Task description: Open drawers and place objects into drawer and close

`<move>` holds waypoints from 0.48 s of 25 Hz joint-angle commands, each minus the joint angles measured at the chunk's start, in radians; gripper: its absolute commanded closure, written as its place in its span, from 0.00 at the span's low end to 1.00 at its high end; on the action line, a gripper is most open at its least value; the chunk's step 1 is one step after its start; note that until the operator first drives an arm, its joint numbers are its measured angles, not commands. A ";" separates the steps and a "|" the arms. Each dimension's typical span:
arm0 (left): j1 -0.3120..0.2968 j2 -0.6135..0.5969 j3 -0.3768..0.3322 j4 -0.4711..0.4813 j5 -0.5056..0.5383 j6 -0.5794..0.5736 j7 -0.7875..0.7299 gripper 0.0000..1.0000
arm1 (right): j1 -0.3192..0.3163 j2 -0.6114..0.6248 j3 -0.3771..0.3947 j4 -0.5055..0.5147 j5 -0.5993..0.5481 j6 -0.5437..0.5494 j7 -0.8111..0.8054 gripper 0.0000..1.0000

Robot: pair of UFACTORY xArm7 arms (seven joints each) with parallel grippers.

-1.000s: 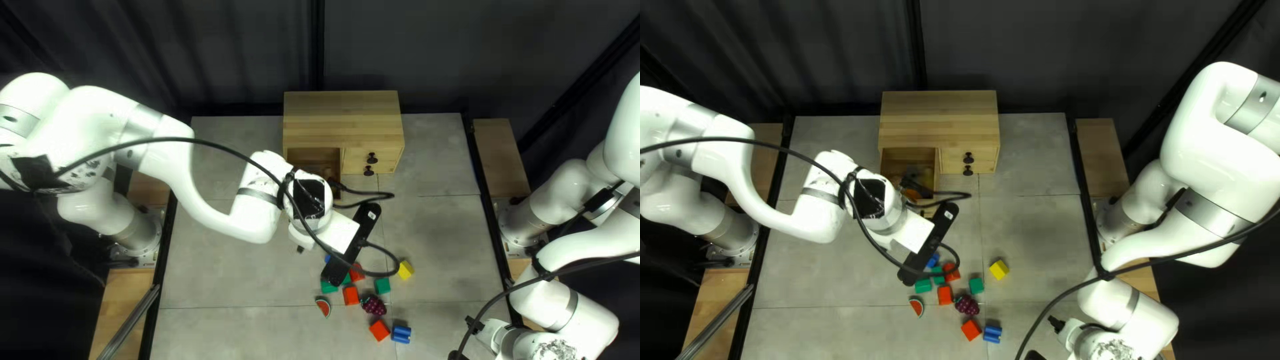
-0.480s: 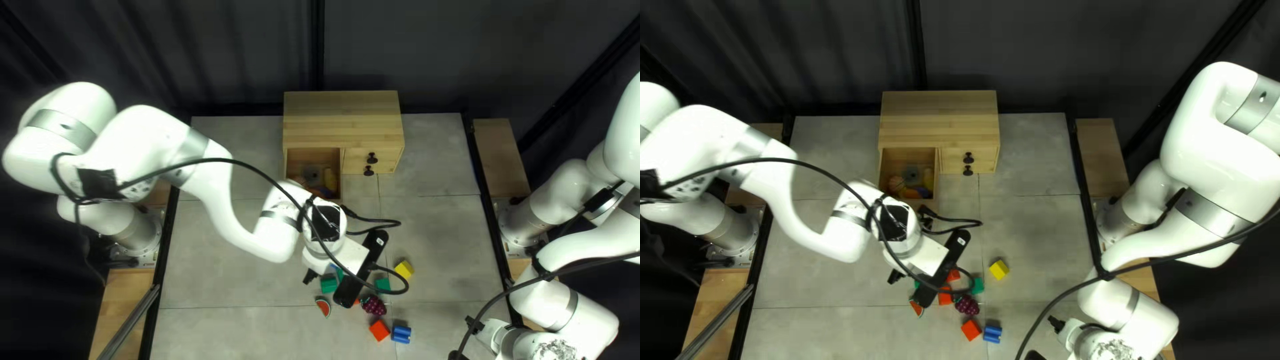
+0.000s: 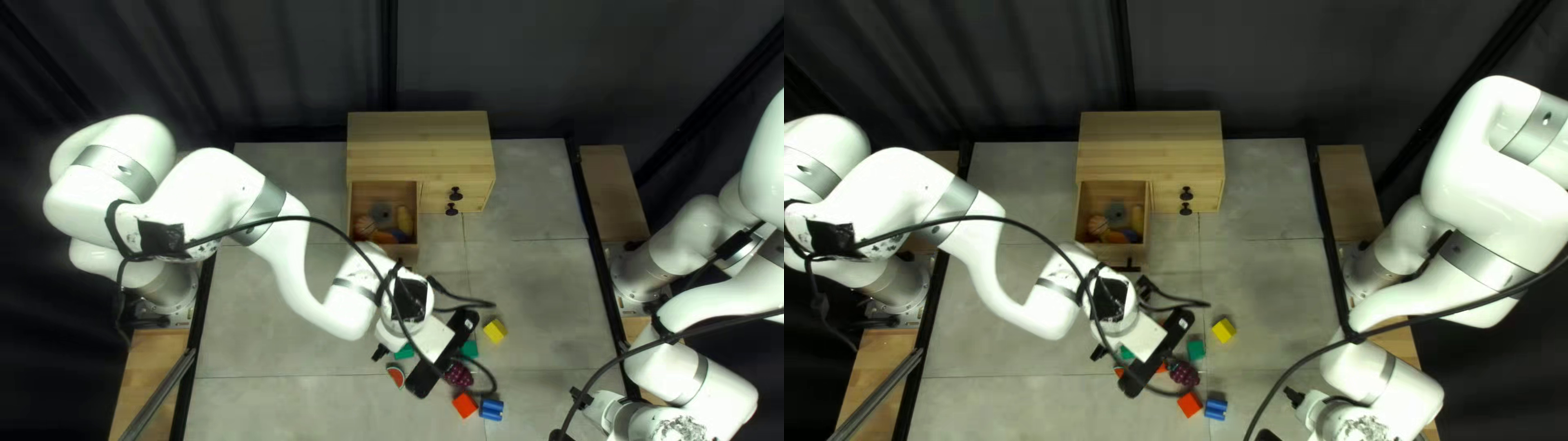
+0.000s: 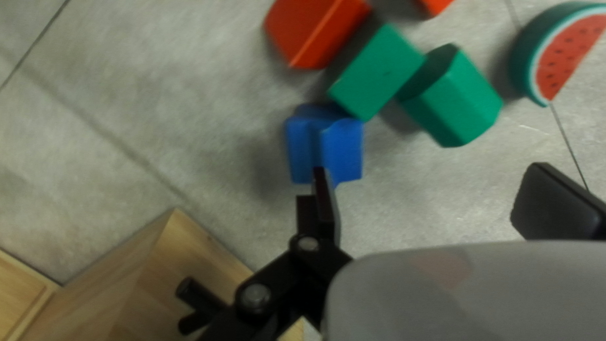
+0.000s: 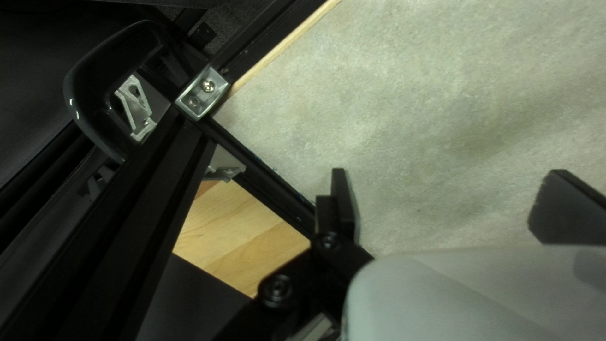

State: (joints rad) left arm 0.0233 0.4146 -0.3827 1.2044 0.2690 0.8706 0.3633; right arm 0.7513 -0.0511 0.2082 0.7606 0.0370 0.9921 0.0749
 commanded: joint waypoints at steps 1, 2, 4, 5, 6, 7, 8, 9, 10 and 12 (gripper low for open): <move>0.005 -0.006 -0.040 -0.023 -0.005 -0.022 0.104 0.00 | 0.000 0.000 0.000 0.000 0.000 0.000 0.000 0.00; 0.006 -0.004 -0.050 -0.023 -0.005 -0.026 0.134 0.00 | 0.000 0.000 0.000 0.000 0.000 0.000 0.000 0.00; 0.009 -0.004 -0.062 -0.020 -0.008 -0.029 0.173 0.00 | 0.000 0.000 0.000 0.000 0.000 0.000 0.000 0.00; 0.009 -0.004 -0.069 -0.015 -0.010 -0.029 0.189 0.00 | 0.000 0.000 0.000 0.000 0.000 0.000 0.000 0.00; 0.010 -0.006 -0.074 -0.010 -0.012 -0.030 0.201 0.00 | 0.000 0.000 0.000 0.000 0.000 0.000 0.000 0.00; 0.010 -0.007 -0.078 -0.007 -0.014 -0.033 0.210 0.00 | 0.000 0.000 0.000 0.000 0.000 0.000 0.000 0.00; 0.008 -0.006 -0.079 0.000 -0.013 -0.033 0.212 0.00 | 0.000 0.000 0.000 0.000 0.000 0.000 0.000 0.00; 0.004 -0.001 -0.079 0.015 -0.011 -0.033 0.208 0.00 | 0.000 0.000 0.000 0.000 0.000 0.000 0.000 0.00; -0.005 0.007 -0.075 0.033 -0.005 -0.029 0.192 0.00 | 0.000 0.000 0.000 0.000 0.000 0.000 0.000 0.00; -0.024 0.022 -0.060 0.065 0.006 -0.027 0.138 0.00 | 0.000 0.000 0.000 0.000 0.000 0.000 0.000 0.00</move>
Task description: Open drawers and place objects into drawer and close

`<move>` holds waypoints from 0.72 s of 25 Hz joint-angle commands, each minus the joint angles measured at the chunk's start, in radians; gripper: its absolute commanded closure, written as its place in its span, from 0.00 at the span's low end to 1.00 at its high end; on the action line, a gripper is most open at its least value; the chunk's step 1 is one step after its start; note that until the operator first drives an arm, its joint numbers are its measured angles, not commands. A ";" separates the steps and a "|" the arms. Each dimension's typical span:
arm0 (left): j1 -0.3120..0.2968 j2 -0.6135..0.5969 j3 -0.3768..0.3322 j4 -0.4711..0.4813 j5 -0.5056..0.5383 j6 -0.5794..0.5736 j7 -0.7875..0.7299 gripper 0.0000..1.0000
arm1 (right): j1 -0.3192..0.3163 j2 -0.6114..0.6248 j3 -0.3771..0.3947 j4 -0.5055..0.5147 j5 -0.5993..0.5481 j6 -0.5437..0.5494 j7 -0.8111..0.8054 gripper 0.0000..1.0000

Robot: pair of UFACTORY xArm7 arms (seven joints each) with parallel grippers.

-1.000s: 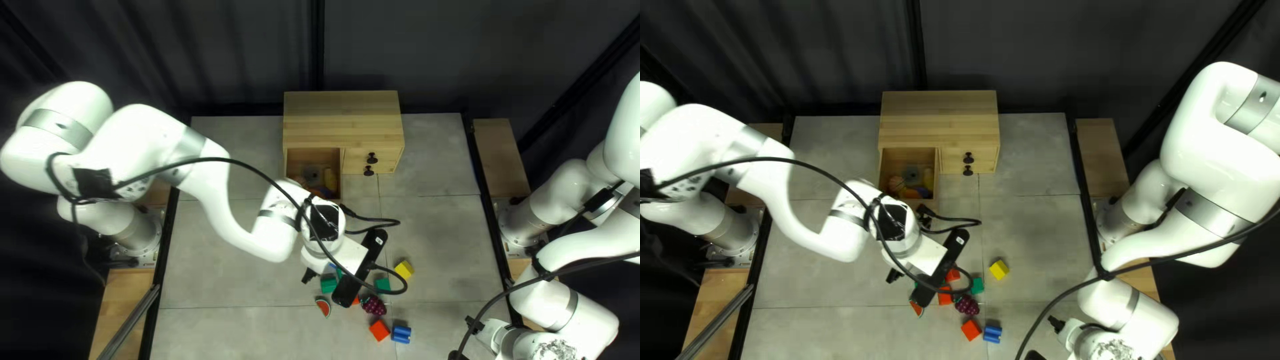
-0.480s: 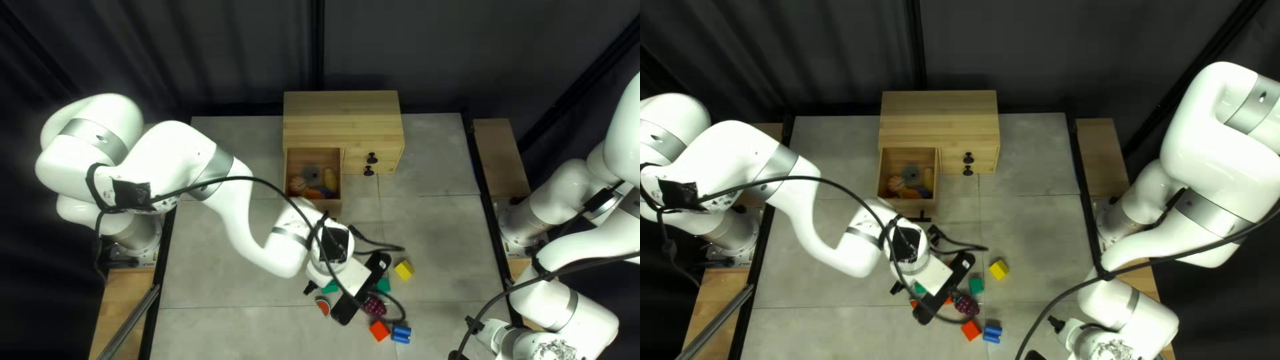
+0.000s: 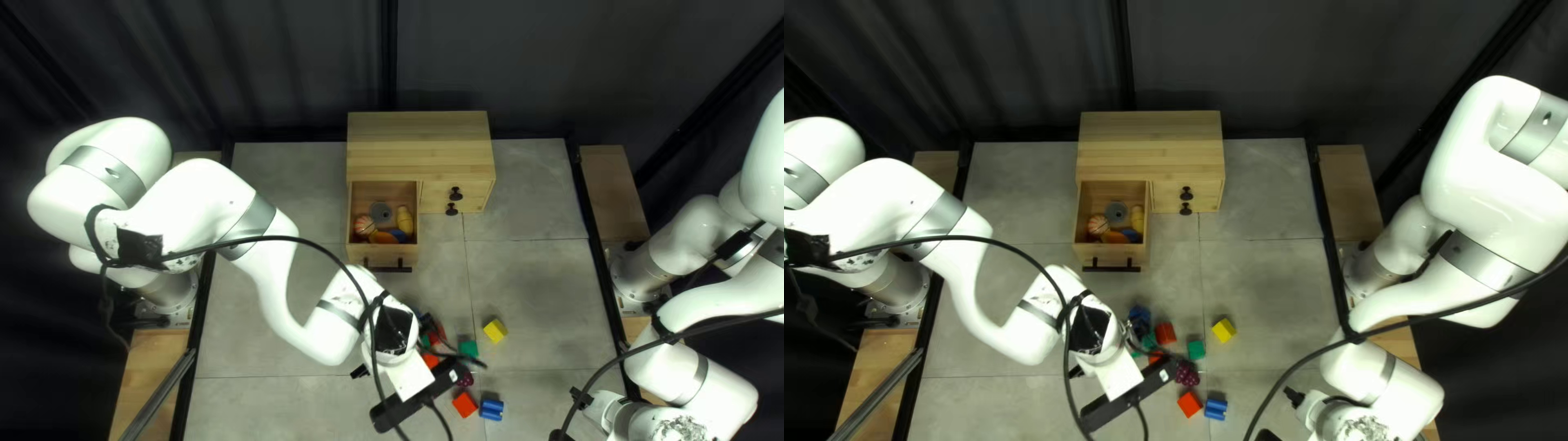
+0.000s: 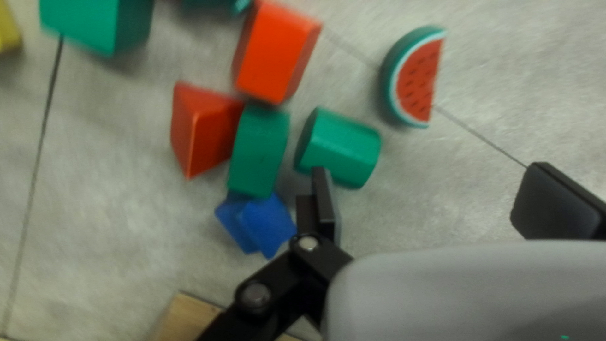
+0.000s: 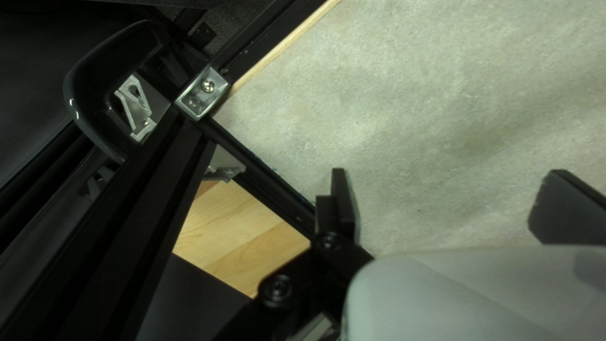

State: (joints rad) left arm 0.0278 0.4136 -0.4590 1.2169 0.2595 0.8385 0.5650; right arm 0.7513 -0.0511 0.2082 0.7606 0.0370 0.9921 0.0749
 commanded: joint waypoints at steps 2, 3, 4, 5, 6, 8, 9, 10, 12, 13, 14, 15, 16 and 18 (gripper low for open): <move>-0.048 0.028 0.033 0.067 0.019 -0.008 -0.145 0.00 | 0.000 0.000 0.000 0.000 0.000 0.000 0.000 0.00; -0.055 0.022 0.040 0.062 0.019 -0.021 -0.189 0.00 | 0.000 0.000 0.000 0.000 0.000 0.000 0.000 0.00; -0.060 0.014 0.046 0.052 0.018 -0.038 -0.227 0.00 | 0.000 0.000 0.000 0.000 0.000 0.000 0.000 0.00; -0.064 0.006 0.051 0.041 0.016 -0.057 -0.265 0.00 | 0.000 0.000 0.000 0.000 0.000 0.000 0.000 0.00; -0.066 0.001 0.053 0.033 0.015 -0.069 -0.286 0.00 | 0.000 0.000 0.000 0.000 0.000 0.000 0.000 0.00; -0.078 -0.001 0.062 0.020 0.012 -0.120 -0.361 0.02 | 0.000 0.000 0.000 0.000 0.000 0.000 0.000 0.00; -0.086 0.004 0.067 0.017 0.017 -0.140 -0.392 0.02 | 0.000 0.000 0.000 0.000 0.000 0.000 0.000 0.00; -0.091 0.006 0.070 0.011 0.017 -0.157 -0.413 0.01 | 0.000 0.000 0.000 0.000 0.000 0.000 0.000 0.00; -0.095 -0.001 0.073 -0.007 0.012 -0.182 -0.451 0.02 | 0.000 0.000 0.000 0.000 0.000 0.000 0.000 0.00; -0.096 -0.005 0.073 -0.012 0.009 -0.186 -0.463 0.02 | 0.000 0.000 0.000 0.000 0.000 0.000 0.000 0.00; -0.099 -0.009 0.076 -0.017 0.006 -0.188 -0.483 0.01 | 0.000 0.000 0.000 0.000 0.000 0.000 0.000 0.00; -0.103 -0.018 0.078 -0.026 0.000 -0.182 -0.509 0.01 | 0.000 0.000 0.000 0.000 0.000 0.000 0.000 0.00; -0.104 -0.021 0.078 -0.028 -0.003 -0.176 -0.520 0.00 | 0.000 0.000 0.000 0.000 0.000 0.000 0.000 0.00; -0.100 -0.053 0.073 -0.070 -0.026 -0.156 -0.548 0.00 | 0.000 0.000 0.000 0.000 0.000 0.000 0.000 0.00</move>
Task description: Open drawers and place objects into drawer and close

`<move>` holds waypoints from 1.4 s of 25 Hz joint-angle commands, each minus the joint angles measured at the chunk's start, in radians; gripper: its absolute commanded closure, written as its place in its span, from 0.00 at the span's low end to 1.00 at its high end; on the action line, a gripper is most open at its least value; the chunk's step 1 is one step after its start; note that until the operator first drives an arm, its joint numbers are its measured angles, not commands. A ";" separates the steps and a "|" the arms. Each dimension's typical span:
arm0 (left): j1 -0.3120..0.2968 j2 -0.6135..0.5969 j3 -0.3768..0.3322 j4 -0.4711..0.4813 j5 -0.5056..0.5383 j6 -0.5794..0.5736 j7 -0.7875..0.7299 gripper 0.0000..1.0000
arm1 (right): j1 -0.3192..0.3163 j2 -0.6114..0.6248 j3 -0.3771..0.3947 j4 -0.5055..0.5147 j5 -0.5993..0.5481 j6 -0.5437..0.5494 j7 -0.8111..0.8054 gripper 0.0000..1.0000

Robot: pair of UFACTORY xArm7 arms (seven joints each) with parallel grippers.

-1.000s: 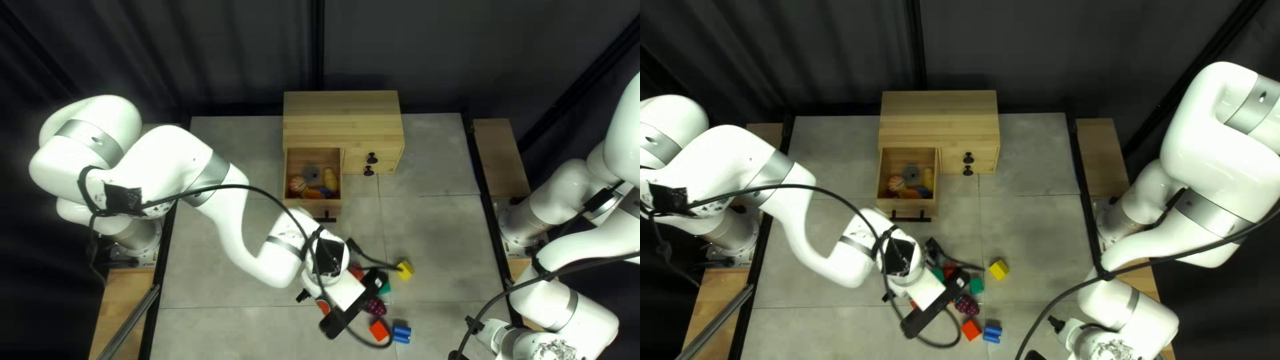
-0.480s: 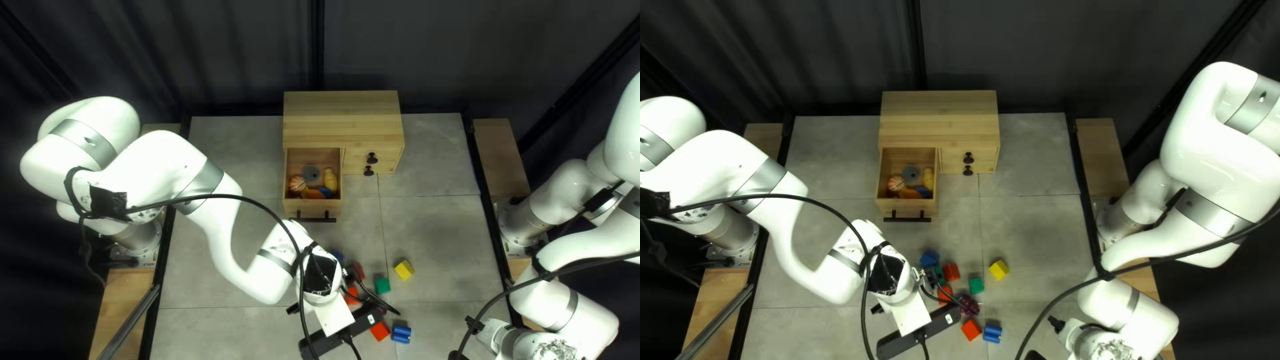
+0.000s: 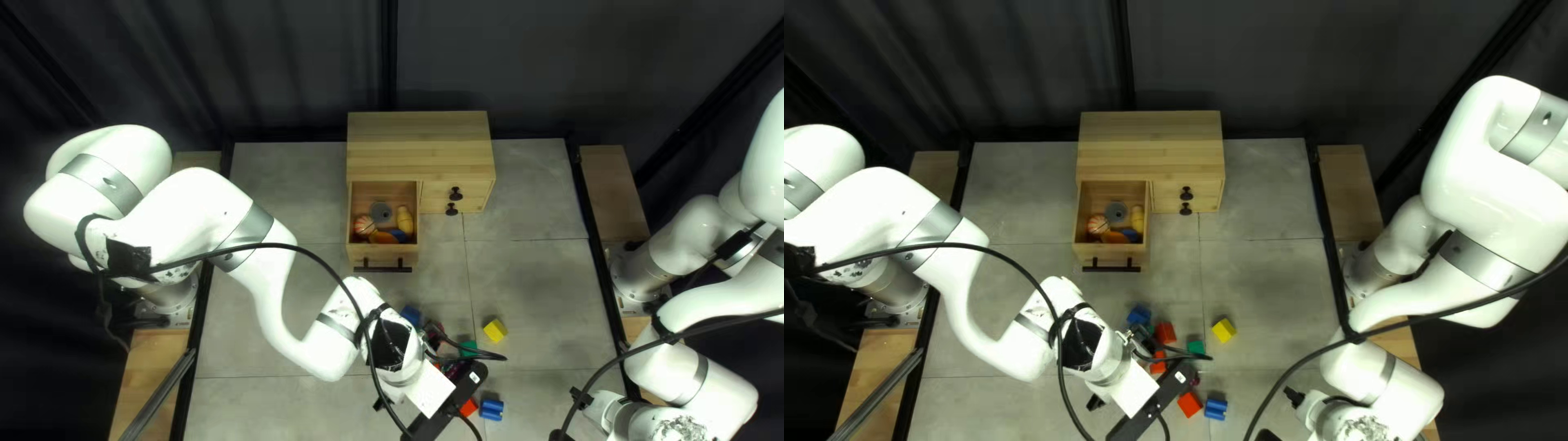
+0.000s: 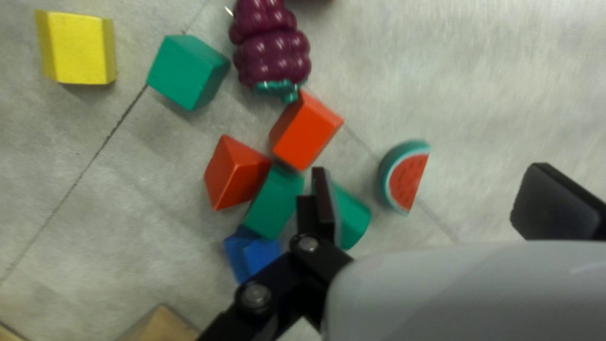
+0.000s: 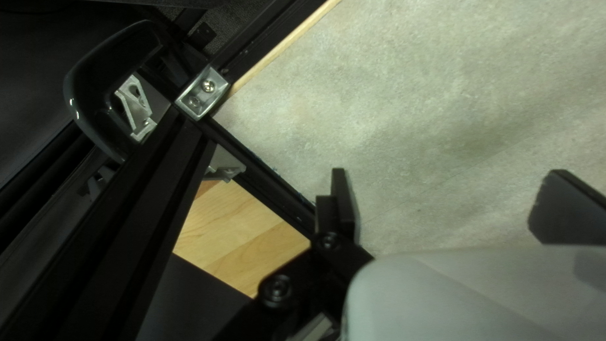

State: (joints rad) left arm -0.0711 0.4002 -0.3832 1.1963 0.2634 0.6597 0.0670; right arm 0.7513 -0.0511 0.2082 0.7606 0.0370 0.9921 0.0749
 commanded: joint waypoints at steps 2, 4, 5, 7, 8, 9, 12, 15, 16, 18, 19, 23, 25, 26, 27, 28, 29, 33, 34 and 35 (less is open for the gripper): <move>0.005 -0.067 -0.014 -0.080 -0.064 0.052 -0.060 0.00 | 0.000 0.000 0.000 0.000 0.000 0.000 0.000 0.00; 0.008 -0.098 -0.030 -0.112 -0.107 0.081 -0.064 0.00 | 0.000 0.000 0.000 0.000 0.000 0.000 0.000 0.00; 0.008 -0.107 -0.035 -0.122 -0.119 0.091 -0.065 0.00 | 0.000 0.000 0.000 0.000 0.000 0.000 0.000 0.00; 0.005 -0.155 -0.058 -0.172 -0.170 0.128 -0.069 0.00 | 0.000 0.000 0.000 0.000 0.000 0.000 0.000 0.00; 0.003 -0.170 -0.066 -0.187 -0.186 0.137 -0.071 0.00 | 0.000 0.000 0.000 0.000 0.000 0.000 0.000 0.00; -0.005 -0.203 -0.081 -0.218 -0.217 0.151 -0.079 0.00 | 0.000 0.000 0.000 0.000 0.000 0.000 0.000 0.00; -0.025 -0.248 -0.110 -0.266 -0.268 0.154 -0.107 0.00 | 0.000 0.000 0.000 0.000 0.000 0.000 0.000 0.00; -0.050 -0.270 -0.137 -0.311 -0.301 0.131 -0.149 0.00 | 0.000 0.000 0.000 0.000 0.000 0.000 0.000 0.00; -0.057 -0.276 -0.144 -0.321 -0.308 0.127 -0.160 0.00 | 0.000 0.000 0.000 0.000 0.000 0.000 0.000 0.00; -0.078 -0.305 -0.167 -0.353 -0.330 0.123 -0.198 0.00 | 0.000 0.000 0.000 0.000 0.000 0.000 0.000 0.00; -0.092 -0.330 -0.182 -0.372 -0.346 0.123 -0.224 0.00 | 0.000 0.000 0.000 0.000 0.000 0.000 0.000 0.00; -0.127 -0.392 -0.220 -0.423 -0.387 0.111 -0.283 0.00 | 0.000 0.000 0.000 0.000 0.000 0.000 0.000 0.00; -0.146 -0.425 -0.238 -0.457 -0.423 0.093 -0.299 0.00 | 0.000 0.000 0.000 0.000 0.000 0.000 0.000 0.00; -0.149 -0.435 -0.241 -0.467 -0.435 0.088 -0.299 0.00 | 0.000 0.000 0.000 0.000 0.000 0.000 0.000 0.00; -0.158 -0.458 -0.247 -0.489 -0.464 0.082 -0.299 0.00 | 0.000 0.000 0.000 0.000 0.000 0.000 0.000 0.00; -0.159 -0.462 -0.247 -0.492 -0.469 0.081 -0.298 0.00 | 0.000 0.000 0.000 0.000 0.000 0.000 0.000 0.00; -0.159 -0.462 -0.247 -0.492 -0.469 0.081 -0.298 0.00 | 0.000 0.000 0.000 0.000 0.000 0.000 0.000 0.00; -0.159 -0.462 -0.247 -0.492 -0.469 0.081 -0.298 0.00 | 0.000 0.000 0.000 0.000 0.000 0.000 0.000 0.00; -0.159 -0.462 -0.247 -0.492 -0.469 0.081 -0.298 0.00 | 0.000 0.000 0.000 0.000 0.000 0.000 0.000 0.00; -0.159 -0.462 -0.247 -0.492 -0.469 0.081 -0.298 0.00 | 0.000 0.000 0.000 0.000 0.000 0.000 0.000 0.00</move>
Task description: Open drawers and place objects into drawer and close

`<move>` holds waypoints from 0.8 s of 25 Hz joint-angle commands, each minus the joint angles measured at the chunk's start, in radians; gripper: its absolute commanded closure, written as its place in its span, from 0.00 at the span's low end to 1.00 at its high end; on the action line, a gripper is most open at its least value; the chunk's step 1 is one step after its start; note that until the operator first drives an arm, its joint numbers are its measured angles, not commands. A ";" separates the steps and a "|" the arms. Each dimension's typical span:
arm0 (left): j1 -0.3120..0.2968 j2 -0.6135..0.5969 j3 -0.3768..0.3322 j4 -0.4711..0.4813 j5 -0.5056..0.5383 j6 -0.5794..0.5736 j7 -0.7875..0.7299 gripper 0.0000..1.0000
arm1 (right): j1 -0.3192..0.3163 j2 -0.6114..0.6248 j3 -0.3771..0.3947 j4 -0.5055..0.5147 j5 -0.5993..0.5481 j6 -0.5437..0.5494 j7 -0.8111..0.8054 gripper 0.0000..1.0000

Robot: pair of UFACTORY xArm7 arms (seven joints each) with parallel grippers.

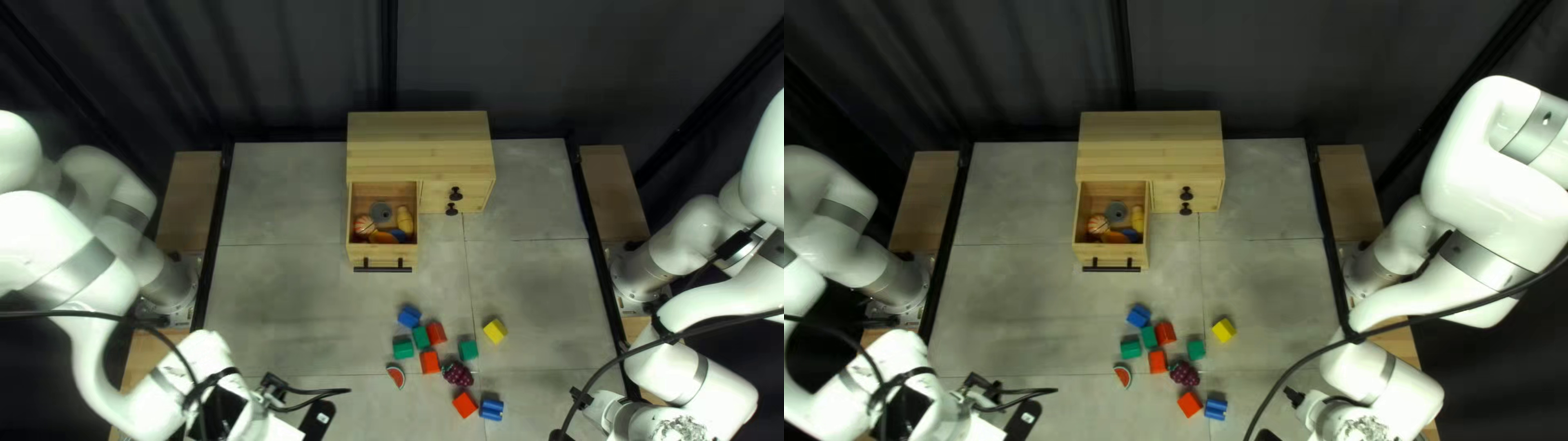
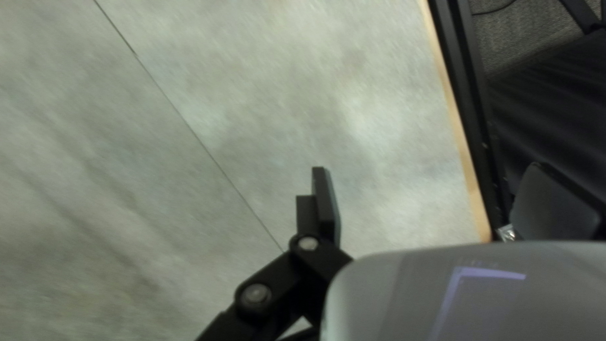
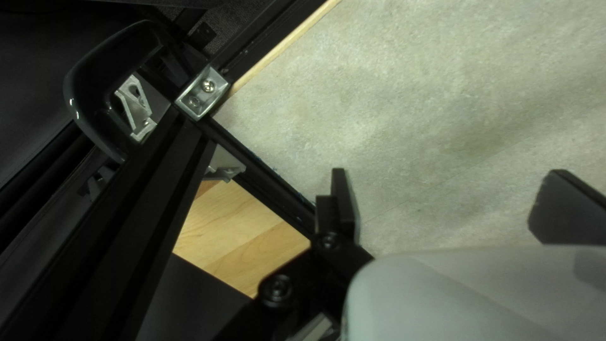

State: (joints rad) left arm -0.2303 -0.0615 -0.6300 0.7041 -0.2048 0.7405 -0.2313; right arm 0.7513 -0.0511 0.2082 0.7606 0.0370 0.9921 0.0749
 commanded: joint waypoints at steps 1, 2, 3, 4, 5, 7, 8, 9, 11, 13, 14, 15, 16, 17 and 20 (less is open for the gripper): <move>0.000 0.000 0.000 0.000 0.000 0.000 0.000 0.00 | 0.000 0.000 0.000 0.000 0.000 0.000 0.000 0.00; 0.000 0.000 0.000 0.000 0.000 0.000 0.000 0.00 | 0.002 0.006 0.003 -0.001 -0.022 0.002 -0.009 0.00; 0.000 0.000 0.000 0.000 0.000 0.000 0.000 0.00 | -0.002 0.010 -0.001 0.004 -0.032 0.013 -0.024 0.00; 0.000 0.000 0.000 0.000 0.000 0.000 0.000 0.00 | -0.008 0.008 -0.007 0.003 -0.041 0.022 -0.039 0.00; 0.000 0.000 0.000 0.000 0.000 0.000 0.000 0.00 | -0.016 0.001 -0.018 -0.003 -0.059 0.035 -0.060 0.00; 0.000 0.000 0.000 0.000 0.000 0.000 0.000 0.00 | -0.032 -0.021 -0.035 -0.025 -0.088 0.040 -0.088 0.00; 0.000 0.000 0.000 0.000 0.000 0.000 0.000 0.00 | -0.047 -0.036 -0.050 -0.046 -0.103 0.034 -0.110 0.00; 0.000 0.000 0.000 0.000 0.000 0.000 0.000 0.00 | -0.053 -0.042 -0.057 -0.055 -0.109 0.030 -0.118 0.00; 0.000 0.000 0.000 0.000 0.000 0.000 0.000 0.00 | -0.078 -0.053 -0.083 -0.078 -0.131 0.015 -0.148 0.00; 0.000 0.000 0.000 0.000 0.000 0.000 0.000 0.00 | -0.110 -0.049 -0.116 -0.089 -0.158 -0.006 -0.193 0.00; 0.000 0.000 0.000 0.000 0.000 0.000 0.000 0.00 | -0.123 -0.048 -0.130 -0.094 -0.168 -0.016 -0.212 0.00; -0.012 -0.022 -0.007 -0.012 -0.030 0.002 -0.003 0.00 | -0.132 -0.049 -0.139 -0.098 -0.176 -0.023 -0.224 0.00; -0.018 -0.026 -0.013 -0.011 -0.033 0.003 -0.004 0.00 | -0.138 -0.051 -0.145 -0.101 -0.182 -0.028 -0.231 0.00; -0.026 -0.021 -0.022 0.001 -0.030 0.011 -0.009 0.00 | -0.146 -0.054 -0.154 -0.102 -0.191 -0.034 -0.242 0.00; -0.036 -0.006 -0.030 0.042 -0.029 0.054 0.010 0.00 | -0.158 -0.050 -0.166 -0.085 -0.204 -0.032 -0.264 0.00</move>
State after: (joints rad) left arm -0.2555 -0.0771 -0.6508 0.7158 -0.2326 0.7611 -0.2334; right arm 0.6046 -0.1041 0.0536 0.6629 -0.1562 0.9598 -0.1703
